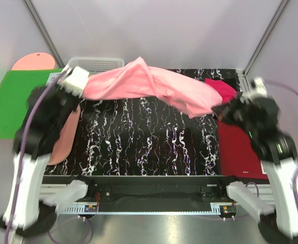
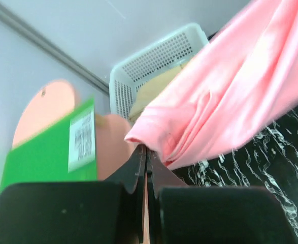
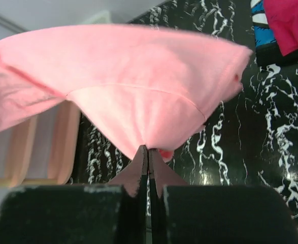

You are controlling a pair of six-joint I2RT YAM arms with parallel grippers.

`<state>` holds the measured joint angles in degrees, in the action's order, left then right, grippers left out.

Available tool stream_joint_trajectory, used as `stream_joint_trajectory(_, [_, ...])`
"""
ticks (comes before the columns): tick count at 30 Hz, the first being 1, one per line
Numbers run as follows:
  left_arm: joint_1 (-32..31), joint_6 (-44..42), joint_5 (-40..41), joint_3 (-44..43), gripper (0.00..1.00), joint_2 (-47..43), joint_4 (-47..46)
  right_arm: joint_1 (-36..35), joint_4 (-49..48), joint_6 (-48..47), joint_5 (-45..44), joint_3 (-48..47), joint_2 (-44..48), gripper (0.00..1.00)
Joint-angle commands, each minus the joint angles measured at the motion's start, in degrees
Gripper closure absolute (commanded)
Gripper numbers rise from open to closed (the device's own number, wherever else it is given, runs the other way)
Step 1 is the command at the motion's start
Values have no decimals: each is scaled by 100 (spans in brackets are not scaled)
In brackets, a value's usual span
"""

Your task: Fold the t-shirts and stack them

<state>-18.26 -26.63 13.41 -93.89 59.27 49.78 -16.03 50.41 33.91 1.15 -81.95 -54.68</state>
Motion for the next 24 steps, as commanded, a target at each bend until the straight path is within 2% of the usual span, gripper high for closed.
stream_joint_trajectory(1, [33, 377, -76, 2303, 100, -1969, 279, -5, 616, 492, 281, 1746, 2202, 100])
stream_joint_trajectory(3, [33, 413, -49, 3171, 100, -2260, -54, -5, 584, 731, 307, 2313, 2330, 100])
stream_joint_trajectory(4, [33, 405, -5, 3697, 100, -2209, -230, -5, 331, 653, 342, 2498, 2051, 100])
stream_joint_trajectory(6, [33, 343, 91, 3877, 100, -1781, -616, -14, 206, 530, 246, 2099, 1185, 100])
stream_joint_trajectory(9, [33, 474, 4, 3493, 100, -1111, -540, -14, 136, 388, 386, 1492, 487, 100])
stream_joint_trajectory(11, [33, 457, -5, 3228, 100, -996, -548, -14, 31, 353, 334, 1358, 458, 100])
stream_joint_trajectory(16, [33, 335, 74, 3087, 100, -1013, -575, -5, 179, 169, 53, 1024, 528, 100])
stream_joint_trajectory(24, [33, 141, 312, 3499, 100, -1435, -619, -5, 723, 282, 43, 1023, 975, 100])
